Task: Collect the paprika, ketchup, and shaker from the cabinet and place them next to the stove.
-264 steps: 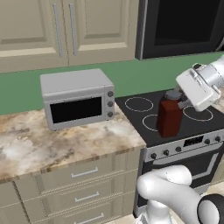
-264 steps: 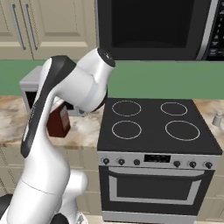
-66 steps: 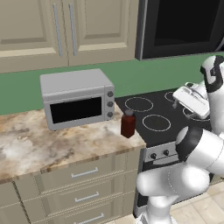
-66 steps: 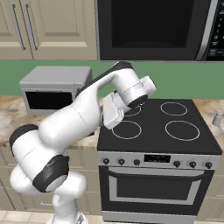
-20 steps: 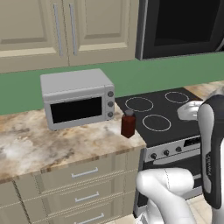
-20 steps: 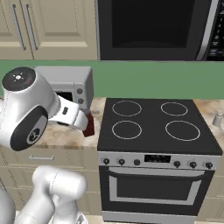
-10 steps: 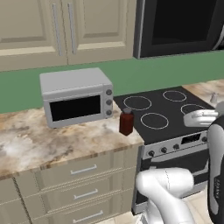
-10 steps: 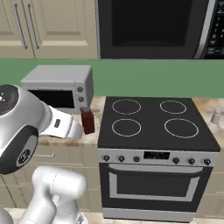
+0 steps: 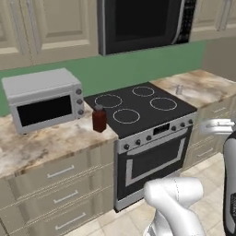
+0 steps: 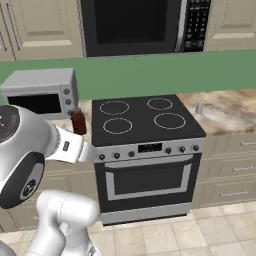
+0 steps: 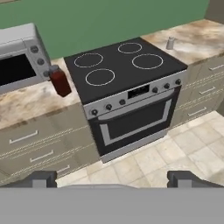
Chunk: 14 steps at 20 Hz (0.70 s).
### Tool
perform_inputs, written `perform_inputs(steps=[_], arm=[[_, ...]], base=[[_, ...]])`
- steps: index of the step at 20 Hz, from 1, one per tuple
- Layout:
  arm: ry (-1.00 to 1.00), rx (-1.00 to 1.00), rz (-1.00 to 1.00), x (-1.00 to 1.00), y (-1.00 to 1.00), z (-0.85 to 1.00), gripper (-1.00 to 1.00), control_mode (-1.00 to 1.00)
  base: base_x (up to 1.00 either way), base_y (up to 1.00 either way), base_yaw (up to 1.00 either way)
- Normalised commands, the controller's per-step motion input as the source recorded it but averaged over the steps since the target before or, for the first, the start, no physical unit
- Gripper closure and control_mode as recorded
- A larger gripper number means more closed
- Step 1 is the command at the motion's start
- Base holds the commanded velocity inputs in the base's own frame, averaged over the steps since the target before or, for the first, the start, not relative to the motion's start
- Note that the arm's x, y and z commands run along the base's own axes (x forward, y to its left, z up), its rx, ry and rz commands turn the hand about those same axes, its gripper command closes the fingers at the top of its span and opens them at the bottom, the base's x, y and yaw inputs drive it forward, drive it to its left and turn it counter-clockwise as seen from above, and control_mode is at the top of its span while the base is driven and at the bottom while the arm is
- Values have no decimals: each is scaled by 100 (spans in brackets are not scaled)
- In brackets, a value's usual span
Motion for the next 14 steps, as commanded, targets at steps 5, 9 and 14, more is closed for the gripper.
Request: perform_inputs(steps=[5, 9, 14], arm=[[0, 0, 0, 0, 0, 0, -100, 100], [0, 0, 0, 0, 0, 0, -100, 100], [0, 0, 0, 0, 0, 0, -100, 100]], base=[[-41, -6, -55], [-28, -11, -56], [2, -19, -54]])
